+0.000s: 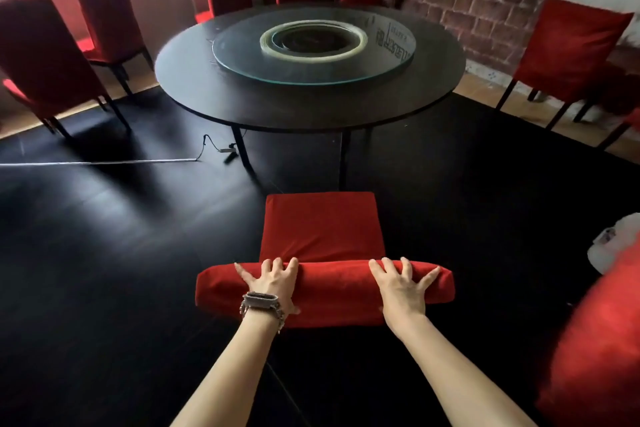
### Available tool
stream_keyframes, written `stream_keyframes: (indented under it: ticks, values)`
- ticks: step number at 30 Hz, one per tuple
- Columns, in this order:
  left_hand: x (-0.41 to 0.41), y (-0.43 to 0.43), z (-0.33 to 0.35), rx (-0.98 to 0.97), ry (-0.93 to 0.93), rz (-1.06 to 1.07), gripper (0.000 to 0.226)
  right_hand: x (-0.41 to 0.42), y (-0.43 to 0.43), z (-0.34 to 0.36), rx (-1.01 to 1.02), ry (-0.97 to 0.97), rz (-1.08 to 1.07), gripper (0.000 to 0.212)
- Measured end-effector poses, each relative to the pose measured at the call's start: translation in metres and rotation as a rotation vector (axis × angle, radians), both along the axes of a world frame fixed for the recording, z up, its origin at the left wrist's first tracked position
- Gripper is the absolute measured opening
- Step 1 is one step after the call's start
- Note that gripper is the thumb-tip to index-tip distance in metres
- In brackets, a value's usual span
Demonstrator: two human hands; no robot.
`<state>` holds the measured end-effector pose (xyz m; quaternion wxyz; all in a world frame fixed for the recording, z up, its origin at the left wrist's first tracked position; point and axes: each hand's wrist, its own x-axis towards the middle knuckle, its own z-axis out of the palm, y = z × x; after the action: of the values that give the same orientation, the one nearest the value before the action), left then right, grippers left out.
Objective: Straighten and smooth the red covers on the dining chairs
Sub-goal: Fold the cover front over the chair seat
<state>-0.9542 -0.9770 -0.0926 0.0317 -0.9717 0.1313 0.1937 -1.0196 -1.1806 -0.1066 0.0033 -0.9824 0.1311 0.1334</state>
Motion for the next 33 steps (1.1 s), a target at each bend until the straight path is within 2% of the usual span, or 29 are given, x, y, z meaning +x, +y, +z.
stream_keyframes:
  ticks: [3,6,22,29,33]
  values:
    - [0.012,-0.004,0.004,0.01,0.055,0.159,0.107,0.019,0.002,-0.003,0.029,-0.011,0.023,0.099]
    - [0.023,-0.011,0.007,-0.003,0.077,0.226,0.112,0.034,-0.002,-0.004,0.049,-0.025,0.033,0.098]
    - [0.093,-0.018,0.005,0.033,0.078,0.216,0.114,0.105,-0.012,0.0,0.074,-0.023,0.066,0.101]
    - [0.115,-0.017,0.004,0.032,0.086,0.224,0.112,0.126,-0.008,-0.002,0.058,-0.03,0.048,0.095]
    - [0.122,-0.016,0.001,0.036,0.079,0.227,0.113,0.133,-0.008,-0.001,0.058,-0.009,0.06,0.1]
